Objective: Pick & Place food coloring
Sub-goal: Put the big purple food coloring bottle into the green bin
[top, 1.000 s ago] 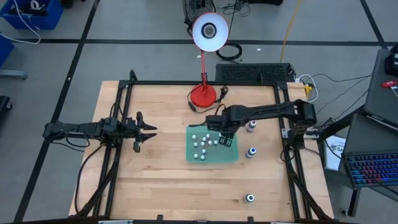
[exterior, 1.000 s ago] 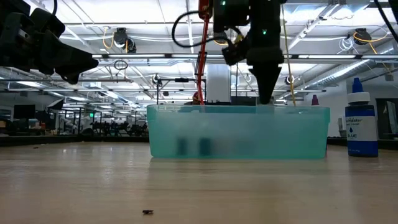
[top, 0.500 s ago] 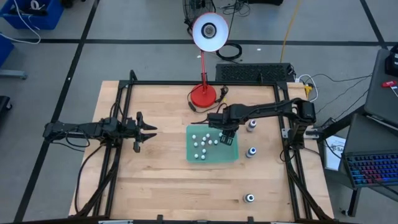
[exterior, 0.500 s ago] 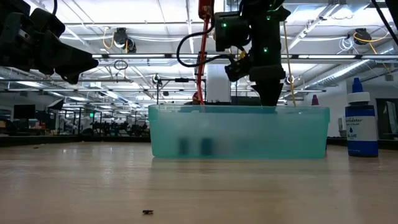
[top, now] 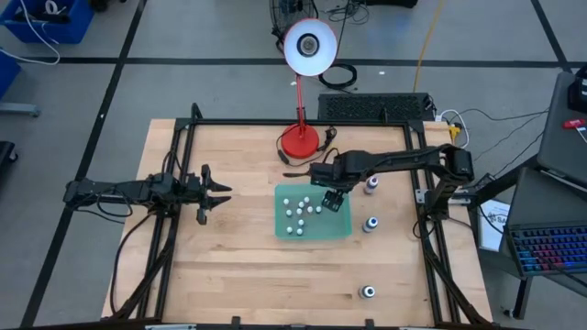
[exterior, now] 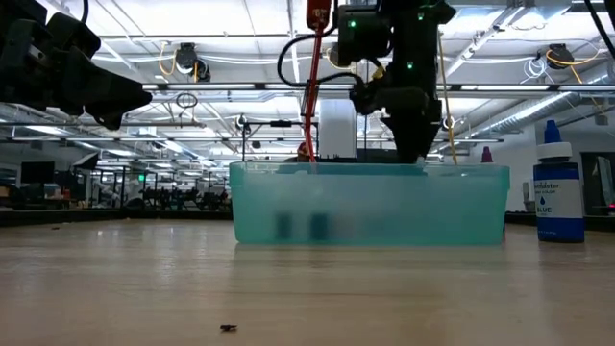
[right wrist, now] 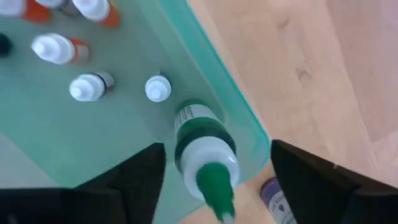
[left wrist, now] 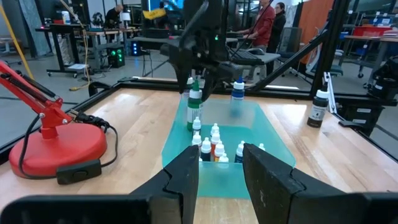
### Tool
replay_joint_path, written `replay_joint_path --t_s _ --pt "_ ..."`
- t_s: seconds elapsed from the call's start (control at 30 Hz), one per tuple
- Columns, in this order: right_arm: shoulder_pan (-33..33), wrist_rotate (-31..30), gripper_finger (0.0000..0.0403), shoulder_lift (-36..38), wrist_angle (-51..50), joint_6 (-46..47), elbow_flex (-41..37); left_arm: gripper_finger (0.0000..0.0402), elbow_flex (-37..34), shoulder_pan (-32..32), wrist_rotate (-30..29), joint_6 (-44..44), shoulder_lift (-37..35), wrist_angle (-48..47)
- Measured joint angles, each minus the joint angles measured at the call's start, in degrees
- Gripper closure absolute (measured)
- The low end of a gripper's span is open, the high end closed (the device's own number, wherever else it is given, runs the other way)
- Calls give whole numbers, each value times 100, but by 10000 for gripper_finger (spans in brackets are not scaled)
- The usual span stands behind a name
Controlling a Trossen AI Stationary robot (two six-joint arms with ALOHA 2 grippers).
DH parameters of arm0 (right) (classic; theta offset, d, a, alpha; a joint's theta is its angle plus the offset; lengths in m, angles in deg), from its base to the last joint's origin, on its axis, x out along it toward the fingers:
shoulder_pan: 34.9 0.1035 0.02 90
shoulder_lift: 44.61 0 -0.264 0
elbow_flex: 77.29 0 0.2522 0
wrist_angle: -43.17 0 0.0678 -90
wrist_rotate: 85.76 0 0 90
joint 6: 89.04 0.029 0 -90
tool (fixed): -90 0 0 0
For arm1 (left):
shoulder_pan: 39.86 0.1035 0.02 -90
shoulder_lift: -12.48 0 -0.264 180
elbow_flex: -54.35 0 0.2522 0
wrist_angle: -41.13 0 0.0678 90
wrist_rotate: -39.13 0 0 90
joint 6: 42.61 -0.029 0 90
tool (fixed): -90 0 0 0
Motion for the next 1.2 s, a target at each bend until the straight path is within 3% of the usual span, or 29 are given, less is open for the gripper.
replay_joint_path --t_s 0.27,0.6,0.9,1.2 --pt "-5 -25 111 781 -304 505 0 274 0 -2 0 0 -1 -1" --pt "-374 -632 131 1594 -1938 1312 -18 275 0 -2 1 0 -1 -2" --pt "-787 -579 131 1659 -1785 1267 -795 275 0 0 0 0 -1 -2" --pt "-931 182 127 1656 -552 1054 -1927 274 0 0 0 0 -1 -2"
